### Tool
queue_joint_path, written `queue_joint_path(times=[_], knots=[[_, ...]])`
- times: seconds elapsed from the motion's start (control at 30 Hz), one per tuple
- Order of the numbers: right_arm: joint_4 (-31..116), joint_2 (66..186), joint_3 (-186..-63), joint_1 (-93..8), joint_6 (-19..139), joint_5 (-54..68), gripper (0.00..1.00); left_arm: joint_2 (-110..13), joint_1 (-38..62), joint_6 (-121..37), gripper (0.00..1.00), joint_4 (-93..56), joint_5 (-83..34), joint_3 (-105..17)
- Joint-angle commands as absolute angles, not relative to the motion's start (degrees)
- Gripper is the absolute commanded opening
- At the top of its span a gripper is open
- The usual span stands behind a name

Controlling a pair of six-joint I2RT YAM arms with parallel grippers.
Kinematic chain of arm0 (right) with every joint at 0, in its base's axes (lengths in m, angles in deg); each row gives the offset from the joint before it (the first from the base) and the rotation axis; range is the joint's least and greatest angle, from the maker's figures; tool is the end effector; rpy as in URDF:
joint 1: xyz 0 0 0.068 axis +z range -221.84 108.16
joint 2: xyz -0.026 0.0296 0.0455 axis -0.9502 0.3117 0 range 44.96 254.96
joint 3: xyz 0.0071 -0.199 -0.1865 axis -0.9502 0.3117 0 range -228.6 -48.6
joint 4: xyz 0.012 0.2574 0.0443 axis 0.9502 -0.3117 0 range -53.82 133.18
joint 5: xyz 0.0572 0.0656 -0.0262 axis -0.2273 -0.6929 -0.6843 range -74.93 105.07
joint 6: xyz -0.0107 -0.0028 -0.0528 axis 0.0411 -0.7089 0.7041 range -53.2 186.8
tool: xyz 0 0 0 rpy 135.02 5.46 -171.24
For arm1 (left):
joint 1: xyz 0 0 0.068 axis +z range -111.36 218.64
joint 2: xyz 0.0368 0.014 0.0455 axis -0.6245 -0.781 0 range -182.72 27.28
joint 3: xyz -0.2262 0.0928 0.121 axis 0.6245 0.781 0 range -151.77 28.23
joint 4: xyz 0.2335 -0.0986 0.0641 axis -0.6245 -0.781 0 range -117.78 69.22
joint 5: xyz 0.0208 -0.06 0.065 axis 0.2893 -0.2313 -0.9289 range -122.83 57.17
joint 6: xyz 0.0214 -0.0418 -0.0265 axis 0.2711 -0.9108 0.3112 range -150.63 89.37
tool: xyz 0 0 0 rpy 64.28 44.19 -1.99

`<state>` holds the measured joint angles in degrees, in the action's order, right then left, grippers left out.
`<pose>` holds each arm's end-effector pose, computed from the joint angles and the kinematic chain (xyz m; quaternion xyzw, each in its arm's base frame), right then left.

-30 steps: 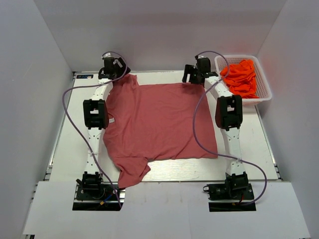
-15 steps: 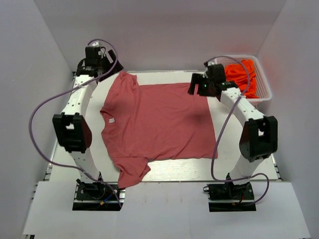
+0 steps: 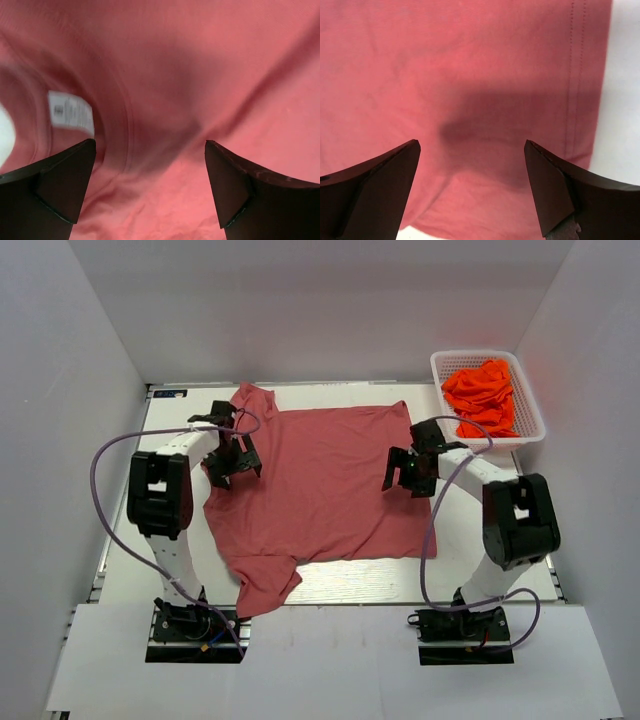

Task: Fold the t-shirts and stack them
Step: Flatten out the tshirt

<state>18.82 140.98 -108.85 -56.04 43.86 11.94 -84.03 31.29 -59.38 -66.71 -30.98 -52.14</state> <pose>0.3229 0.0935 0.1865 0.0532 0.9644 0.1103 0.2343 0.3786 -0.0499 0.1783 -0.1826 0.9764 -0.0507 0.1038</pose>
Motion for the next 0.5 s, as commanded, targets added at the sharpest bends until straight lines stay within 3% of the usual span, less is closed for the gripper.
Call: queue_joint_path(times=[0.0,0.17,0.47], knots=[[21.12,146.02,-111.87,-56.1,41.93,12.26,0.9,-87.83,31.78,-59.37,1.0,-66.48,-32.29,-56.22],[15.95,155.24,-122.58,-56.1,42.36,21.99,0.9,-97.68,33.11,-60.6,1.0,-70.16,-35.8,-68.31],[9.53,168.09,-145.33,-57.07,47.28,24.83,0.9,-113.52,33.11,-60.6,1.0,-80.1,-35.82,-99.72]])
